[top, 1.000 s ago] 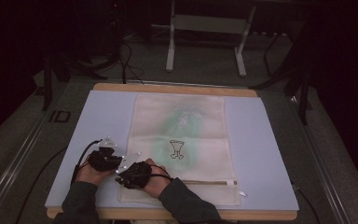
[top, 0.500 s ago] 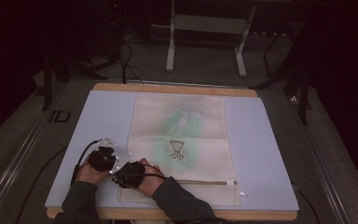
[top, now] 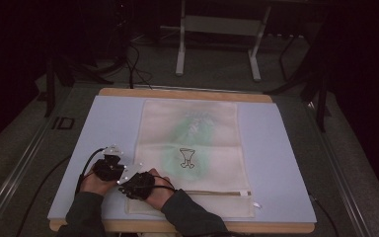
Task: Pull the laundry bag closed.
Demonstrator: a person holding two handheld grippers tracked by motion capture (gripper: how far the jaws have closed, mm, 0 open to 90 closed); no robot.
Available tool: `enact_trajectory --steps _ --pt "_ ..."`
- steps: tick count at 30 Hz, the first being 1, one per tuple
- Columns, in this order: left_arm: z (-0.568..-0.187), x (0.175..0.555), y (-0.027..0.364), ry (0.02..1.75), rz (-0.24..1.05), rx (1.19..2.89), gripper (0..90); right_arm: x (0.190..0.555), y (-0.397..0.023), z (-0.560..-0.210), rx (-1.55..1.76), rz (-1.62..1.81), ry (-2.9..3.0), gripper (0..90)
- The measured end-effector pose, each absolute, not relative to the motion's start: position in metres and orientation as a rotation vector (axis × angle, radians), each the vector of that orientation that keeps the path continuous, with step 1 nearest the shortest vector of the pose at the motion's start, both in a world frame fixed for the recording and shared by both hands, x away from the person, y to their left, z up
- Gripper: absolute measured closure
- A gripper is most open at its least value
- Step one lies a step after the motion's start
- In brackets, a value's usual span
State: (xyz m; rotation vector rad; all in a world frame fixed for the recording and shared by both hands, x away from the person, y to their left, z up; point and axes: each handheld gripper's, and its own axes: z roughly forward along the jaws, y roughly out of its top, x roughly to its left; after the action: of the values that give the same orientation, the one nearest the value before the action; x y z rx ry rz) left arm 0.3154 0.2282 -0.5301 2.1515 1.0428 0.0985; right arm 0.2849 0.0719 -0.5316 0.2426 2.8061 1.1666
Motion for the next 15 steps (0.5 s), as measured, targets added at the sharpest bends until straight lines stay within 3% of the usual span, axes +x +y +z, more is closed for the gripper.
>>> enact_trajectory --steps 15 --pt "-0.53 0.316 0.229 1.046 0.1 2.148 89.7 0.288 0.059 -0.53 0.295 1.232 2.788 86.0"
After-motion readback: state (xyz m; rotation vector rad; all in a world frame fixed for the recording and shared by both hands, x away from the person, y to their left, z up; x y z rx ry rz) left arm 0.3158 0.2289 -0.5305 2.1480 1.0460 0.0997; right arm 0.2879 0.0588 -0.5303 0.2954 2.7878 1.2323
